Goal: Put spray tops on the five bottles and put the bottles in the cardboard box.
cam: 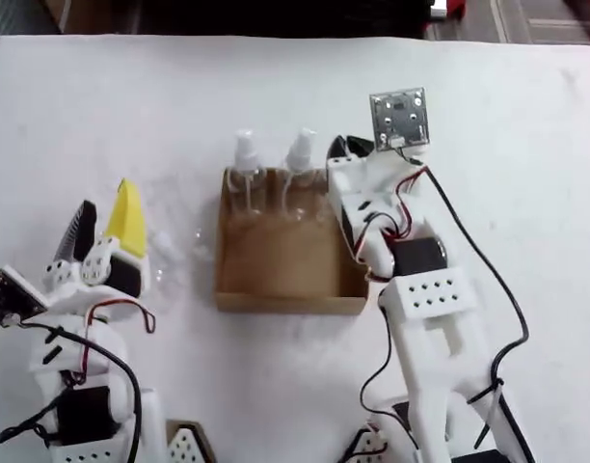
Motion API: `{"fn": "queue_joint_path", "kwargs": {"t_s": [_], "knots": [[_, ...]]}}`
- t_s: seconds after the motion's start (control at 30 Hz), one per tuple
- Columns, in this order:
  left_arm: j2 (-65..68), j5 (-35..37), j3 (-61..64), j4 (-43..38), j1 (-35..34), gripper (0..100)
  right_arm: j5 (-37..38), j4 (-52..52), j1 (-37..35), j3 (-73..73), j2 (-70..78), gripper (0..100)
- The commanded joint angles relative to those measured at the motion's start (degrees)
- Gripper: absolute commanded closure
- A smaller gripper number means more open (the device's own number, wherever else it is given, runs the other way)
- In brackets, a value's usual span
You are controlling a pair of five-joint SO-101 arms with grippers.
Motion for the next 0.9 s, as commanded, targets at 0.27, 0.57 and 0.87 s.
{"fn": "queue_joint_path", "kwargs": {"t_s": [0.27, 0.57, 0.87], "knots": [[-0.48, -0.62, -0.53, -0.44, 0.66, 79, 0.09, 0.48, -0.13, -2.64, -4.97, 98.1], [-0.48, -0.62, -0.53, -0.44, 0.66, 79, 0.0, 3.91, 1.98, -2.55, -12.53, 98.1], [-0.48, -0.79, -0.44, -0.09, 0.31, 79, 0.44, 17.45, -2.42, -2.55, -26.77, 98.1]]}}
